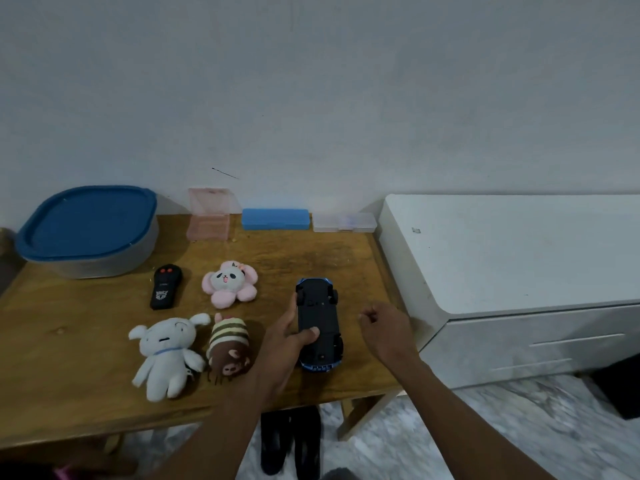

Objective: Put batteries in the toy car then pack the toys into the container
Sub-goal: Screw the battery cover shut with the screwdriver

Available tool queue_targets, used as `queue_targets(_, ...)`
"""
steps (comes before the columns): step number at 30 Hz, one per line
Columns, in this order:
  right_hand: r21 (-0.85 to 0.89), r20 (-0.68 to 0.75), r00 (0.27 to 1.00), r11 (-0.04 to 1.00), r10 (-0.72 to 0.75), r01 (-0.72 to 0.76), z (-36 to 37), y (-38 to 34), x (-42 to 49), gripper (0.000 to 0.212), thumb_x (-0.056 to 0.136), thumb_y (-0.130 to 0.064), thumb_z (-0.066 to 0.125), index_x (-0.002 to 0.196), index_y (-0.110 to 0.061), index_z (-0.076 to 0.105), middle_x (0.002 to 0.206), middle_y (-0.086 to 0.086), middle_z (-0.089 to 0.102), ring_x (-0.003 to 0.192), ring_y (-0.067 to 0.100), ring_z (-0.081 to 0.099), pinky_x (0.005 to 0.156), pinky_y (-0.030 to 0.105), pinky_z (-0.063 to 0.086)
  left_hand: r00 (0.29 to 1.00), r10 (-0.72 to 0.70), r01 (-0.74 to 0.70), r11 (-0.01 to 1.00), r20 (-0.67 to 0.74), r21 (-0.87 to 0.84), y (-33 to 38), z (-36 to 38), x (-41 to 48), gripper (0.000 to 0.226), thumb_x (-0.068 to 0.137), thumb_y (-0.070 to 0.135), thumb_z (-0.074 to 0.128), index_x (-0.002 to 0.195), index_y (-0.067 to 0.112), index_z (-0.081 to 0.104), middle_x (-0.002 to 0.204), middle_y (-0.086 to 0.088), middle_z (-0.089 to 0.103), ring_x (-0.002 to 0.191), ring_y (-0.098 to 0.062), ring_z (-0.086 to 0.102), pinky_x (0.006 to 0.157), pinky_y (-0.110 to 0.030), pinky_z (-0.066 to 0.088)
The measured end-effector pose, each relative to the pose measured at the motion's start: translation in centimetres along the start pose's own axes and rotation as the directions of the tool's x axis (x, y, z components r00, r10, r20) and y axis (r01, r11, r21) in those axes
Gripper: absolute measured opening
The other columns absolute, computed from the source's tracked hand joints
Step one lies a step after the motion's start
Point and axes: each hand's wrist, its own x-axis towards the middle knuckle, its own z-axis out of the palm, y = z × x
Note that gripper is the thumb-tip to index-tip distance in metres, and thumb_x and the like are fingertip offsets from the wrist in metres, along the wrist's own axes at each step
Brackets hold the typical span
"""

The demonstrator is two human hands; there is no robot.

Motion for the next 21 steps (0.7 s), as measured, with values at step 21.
queue_targets(21,-0.24,0.28,0.955,0.956,-0.101,0.171,1.6,7.9,3.2,0.021,0.095,-0.008,0.042,0.104,-0.011,0.062,0.112,0.01,0.057,0.099,0.024,0.056,0.088,0.033,0.051,0.991,-0.093,0.092,0.996,-0.094,-0.013,-3.7,5.5,-0.1,0.079,0.09,0.009,0.066,0.148,0.048,0.027,0.135,0.003,0.061,0.12,-0.024,0.061,0.103,-0.054,0.046)
